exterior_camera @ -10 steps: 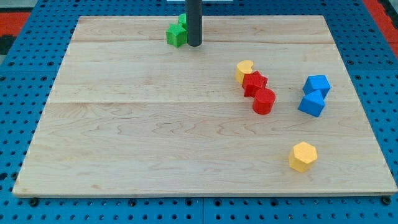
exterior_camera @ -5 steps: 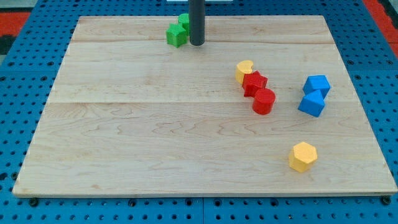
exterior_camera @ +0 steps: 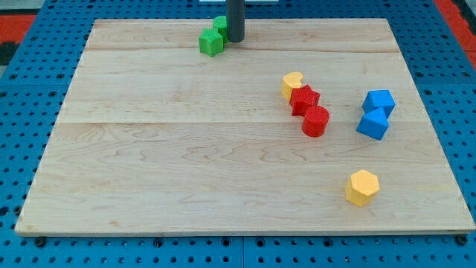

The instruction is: Push the yellow heart towards the hexagon

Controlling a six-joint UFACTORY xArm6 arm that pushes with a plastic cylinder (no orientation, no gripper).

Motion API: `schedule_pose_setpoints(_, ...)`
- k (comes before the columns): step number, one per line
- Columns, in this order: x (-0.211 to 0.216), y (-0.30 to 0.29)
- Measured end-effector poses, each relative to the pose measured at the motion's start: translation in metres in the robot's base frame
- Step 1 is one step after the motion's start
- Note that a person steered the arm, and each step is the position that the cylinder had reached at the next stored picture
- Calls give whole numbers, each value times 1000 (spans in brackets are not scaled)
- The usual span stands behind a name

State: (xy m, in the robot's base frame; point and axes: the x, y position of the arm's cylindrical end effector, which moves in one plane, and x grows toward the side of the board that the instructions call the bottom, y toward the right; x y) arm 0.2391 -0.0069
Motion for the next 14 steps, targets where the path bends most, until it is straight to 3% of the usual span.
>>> schedule_pose_setpoints(5,26,10)
schedule_pose_setpoints(7,39,105)
schedule_pose_setpoints(8,79,108)
schedule_pose_setpoints(10,157,48)
schedule_pose_setpoints(14,278,68)
